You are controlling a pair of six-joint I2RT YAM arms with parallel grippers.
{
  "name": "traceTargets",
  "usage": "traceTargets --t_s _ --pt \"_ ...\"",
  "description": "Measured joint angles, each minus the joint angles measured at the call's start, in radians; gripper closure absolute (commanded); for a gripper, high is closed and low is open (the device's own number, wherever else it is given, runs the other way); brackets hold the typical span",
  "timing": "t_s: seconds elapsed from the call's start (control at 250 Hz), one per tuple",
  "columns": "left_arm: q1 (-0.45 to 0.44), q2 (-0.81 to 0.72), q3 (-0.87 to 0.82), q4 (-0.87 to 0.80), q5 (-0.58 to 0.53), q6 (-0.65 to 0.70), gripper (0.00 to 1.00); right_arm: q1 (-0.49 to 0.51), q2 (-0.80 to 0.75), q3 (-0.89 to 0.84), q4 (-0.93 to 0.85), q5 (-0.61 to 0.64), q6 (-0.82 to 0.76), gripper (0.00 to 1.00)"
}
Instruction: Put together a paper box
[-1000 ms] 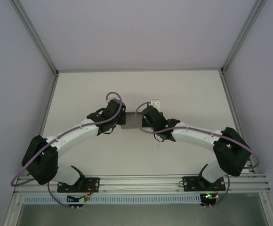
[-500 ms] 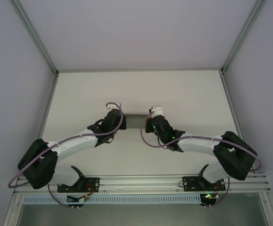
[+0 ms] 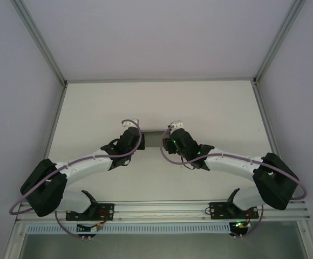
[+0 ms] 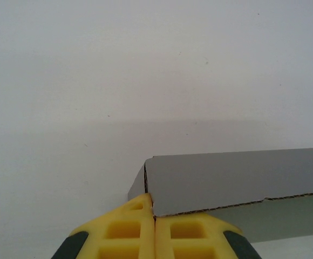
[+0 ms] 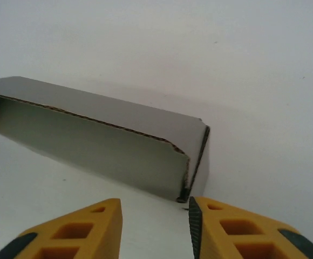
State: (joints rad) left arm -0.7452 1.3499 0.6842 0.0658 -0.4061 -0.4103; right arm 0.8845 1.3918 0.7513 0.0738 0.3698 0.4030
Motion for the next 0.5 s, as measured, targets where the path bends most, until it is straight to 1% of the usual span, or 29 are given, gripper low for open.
traceTargets --t_s 0.036,0.112,0.276,0.347,0.499 --pt "0.0 0.0 0.0 -0.001 0.0 0.0 0.95 0.0 -0.005 0.02 -0.023 -0.01 0.002 0.57" --pt "0.0 0.0 0.002 -0.003 0.0 0.0 0.94 -0.001 -0.019 0.051 -0.047 -0.024 0.003 0.48" --pt "-0.001 0.002 0.007 -0.01 0.0 0.008 0.94 -0.032 -0.062 0.087 -0.074 -0.031 0.016 0.46" --pt "-0.001 0.003 0.008 -0.01 0.0 0.011 0.93 -0.07 -0.06 0.109 -0.087 -0.039 0.031 0.46" --pt "-0.001 0.005 0.011 -0.011 0.0 0.014 0.93 -0.163 -0.009 0.172 -0.126 -0.082 0.077 0.5"
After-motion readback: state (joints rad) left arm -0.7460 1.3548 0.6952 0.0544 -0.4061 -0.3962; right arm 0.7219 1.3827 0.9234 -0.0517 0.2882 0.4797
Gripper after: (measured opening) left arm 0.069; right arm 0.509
